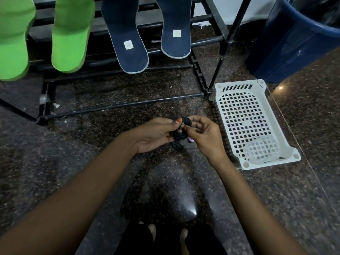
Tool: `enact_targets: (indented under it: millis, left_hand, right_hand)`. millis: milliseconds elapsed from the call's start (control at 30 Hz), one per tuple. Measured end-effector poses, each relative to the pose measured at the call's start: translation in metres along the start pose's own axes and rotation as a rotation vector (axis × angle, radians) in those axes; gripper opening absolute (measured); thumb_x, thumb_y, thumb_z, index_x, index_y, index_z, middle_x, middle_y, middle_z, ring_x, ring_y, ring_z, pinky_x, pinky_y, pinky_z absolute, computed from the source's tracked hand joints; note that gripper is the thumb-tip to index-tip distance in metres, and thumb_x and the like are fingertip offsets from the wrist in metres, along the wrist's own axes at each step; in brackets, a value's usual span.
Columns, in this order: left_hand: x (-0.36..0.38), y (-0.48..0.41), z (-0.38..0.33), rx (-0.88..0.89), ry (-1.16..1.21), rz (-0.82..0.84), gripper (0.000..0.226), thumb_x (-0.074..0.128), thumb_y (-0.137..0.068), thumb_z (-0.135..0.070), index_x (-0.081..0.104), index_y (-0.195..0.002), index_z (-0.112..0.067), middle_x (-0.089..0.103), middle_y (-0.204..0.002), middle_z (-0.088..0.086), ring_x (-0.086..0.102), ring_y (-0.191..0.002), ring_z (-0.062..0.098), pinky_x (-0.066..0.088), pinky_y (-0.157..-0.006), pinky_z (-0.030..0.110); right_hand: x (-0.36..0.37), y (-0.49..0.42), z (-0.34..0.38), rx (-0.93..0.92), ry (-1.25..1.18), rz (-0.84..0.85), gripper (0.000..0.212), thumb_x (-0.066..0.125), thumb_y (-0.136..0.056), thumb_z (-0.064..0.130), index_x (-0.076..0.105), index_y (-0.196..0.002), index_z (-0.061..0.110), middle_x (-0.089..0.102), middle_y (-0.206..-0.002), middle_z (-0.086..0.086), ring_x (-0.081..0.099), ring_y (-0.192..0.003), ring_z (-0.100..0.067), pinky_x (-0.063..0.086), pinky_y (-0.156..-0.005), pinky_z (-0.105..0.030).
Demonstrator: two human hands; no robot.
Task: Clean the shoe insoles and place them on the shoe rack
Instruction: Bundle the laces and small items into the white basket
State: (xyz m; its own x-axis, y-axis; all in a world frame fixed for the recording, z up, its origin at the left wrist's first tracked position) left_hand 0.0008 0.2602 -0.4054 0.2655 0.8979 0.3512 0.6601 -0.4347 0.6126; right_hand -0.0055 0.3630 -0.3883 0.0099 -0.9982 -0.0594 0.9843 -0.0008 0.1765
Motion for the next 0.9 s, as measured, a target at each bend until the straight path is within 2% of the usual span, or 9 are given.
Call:
enact_targets:
  millis: [100,167,300,433,533,667,767,833,900]
  left_hand:
    - [0.001,-0.003,0.000,0.011,-0.038,-0.038,0.023,0.044,-0.098,-0.013,0.058,-0.084,-0.002,0.061,-0.078,0.005,0.062,-0.068,0.005,0.052,-0.062,0.013]
    - [0.000,-0.005,-0.001,0.018,-0.070,-0.058,0.024,0.046,-0.098,-0.013,0.059,-0.082,-0.001,0.061,-0.073,0.004,0.063,-0.060,0.003,0.052,-0.061,0.013]
    - [-0.004,-0.008,-0.005,0.044,-0.137,-0.101,0.028,0.046,-0.098,-0.015,0.059,-0.076,-0.004,0.062,-0.056,-0.005,0.059,-0.059,0.003,0.050,-0.061,0.012]
    - [0.003,-0.010,-0.004,0.046,-0.229,-0.059,0.027,0.043,-0.100,-0.013,0.060,-0.081,-0.004,0.059,-0.067,0.000,0.059,-0.060,0.002,0.049,-0.060,0.010]
    - [0.014,-0.010,-0.004,0.054,-0.296,0.022,0.026,0.040,-0.101,-0.013,0.063,-0.089,-0.008,0.060,-0.078,0.000,0.060,-0.072,0.001,0.050,-0.072,0.012]
    - [0.018,-0.012,-0.009,0.119,-0.473,0.018,0.016,0.050,-0.096,-0.010,0.063,-0.097,-0.001,0.066,-0.094,0.010,0.060,-0.085,0.010,0.049,-0.077,0.016]
    - [0.016,-0.015,-0.019,0.220,-0.548,-0.063,0.013,0.061,-0.089,-0.001,0.064,-0.097,-0.011,0.068,-0.097,0.009,0.064,-0.082,0.009,0.050,-0.079,0.019]
    - [0.018,-0.016,-0.024,0.270,-0.558,-0.077,0.018,0.062,-0.087,0.003,0.065,-0.098,-0.012,0.069,-0.091,0.004,0.065,-0.074,0.001,0.051,-0.073,0.012]
    - [0.018,-0.019,-0.029,0.306,-0.542,-0.099,0.020,0.062,-0.087,0.005,0.066,-0.101,-0.008,0.069,-0.091,0.003,0.065,-0.075,0.001,0.051,-0.073,0.012]
  right_hand:
    - [-0.002,0.003,0.008,-0.068,0.089,-0.029,0.031,0.061,-0.081,-0.007,0.057,-0.097,0.019,0.062,-0.084,0.008,0.057,-0.063,0.006,0.044,-0.060,-0.010]
    - [-0.001,0.007,0.018,-0.163,0.193,-0.026,0.041,0.063,-0.079,-0.008,0.057,-0.106,0.022,0.060,-0.096,0.013,0.058,-0.078,0.009,0.044,-0.069,-0.009]
    - [0.002,0.008,0.022,-0.210,0.226,0.050,0.036,0.063,-0.083,0.000,0.061,-0.106,0.026,0.058,-0.106,0.012,0.057,-0.100,-0.004,0.049,-0.082,-0.022]
    - [-0.011,0.005,0.026,-0.223,0.176,-0.015,0.019,0.061,-0.085,0.006,0.067,-0.095,0.021,0.064,-0.095,0.010,0.061,-0.091,-0.007,0.048,-0.083,-0.025]
    - [-0.023,0.001,0.014,-0.118,0.079,-0.086,0.017,0.060,-0.086,0.007,0.068,-0.082,0.021,0.068,-0.085,0.003,0.063,-0.078,-0.023,0.051,-0.075,-0.040]
    - [-0.033,-0.002,0.001,-0.039,-0.017,-0.128,0.019,0.061,-0.085,0.007,0.068,-0.074,0.021,0.068,-0.071,0.010,0.063,-0.074,-0.009,0.051,-0.081,-0.042]
    - [-0.043,-0.004,-0.007,-0.004,-0.050,-0.158,0.015,0.063,-0.084,0.008,0.068,-0.075,0.019,0.068,-0.073,0.008,0.063,-0.075,-0.012,0.051,-0.083,-0.043]
    - [-0.047,-0.005,-0.006,0.003,-0.066,-0.150,0.014,0.064,-0.083,0.007,0.068,-0.075,0.017,0.068,-0.070,0.009,0.062,-0.072,-0.010,0.052,-0.079,-0.036]
    - [-0.048,-0.006,0.000,-0.006,-0.077,-0.105,0.013,0.063,-0.081,0.001,0.065,-0.075,0.013,0.067,-0.063,0.011,0.060,-0.063,-0.002,0.051,-0.067,-0.021]
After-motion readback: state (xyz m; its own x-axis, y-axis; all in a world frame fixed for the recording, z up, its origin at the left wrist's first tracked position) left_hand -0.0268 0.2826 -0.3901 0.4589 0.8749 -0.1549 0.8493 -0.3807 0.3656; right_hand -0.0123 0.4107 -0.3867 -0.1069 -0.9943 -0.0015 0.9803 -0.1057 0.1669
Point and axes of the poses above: each hand's wrist, its own y-axis away from the middle knuckle, its own x-axis out of the palm, z = x × y, the point moved 10 cm from there along -y, towards the middle knuckle
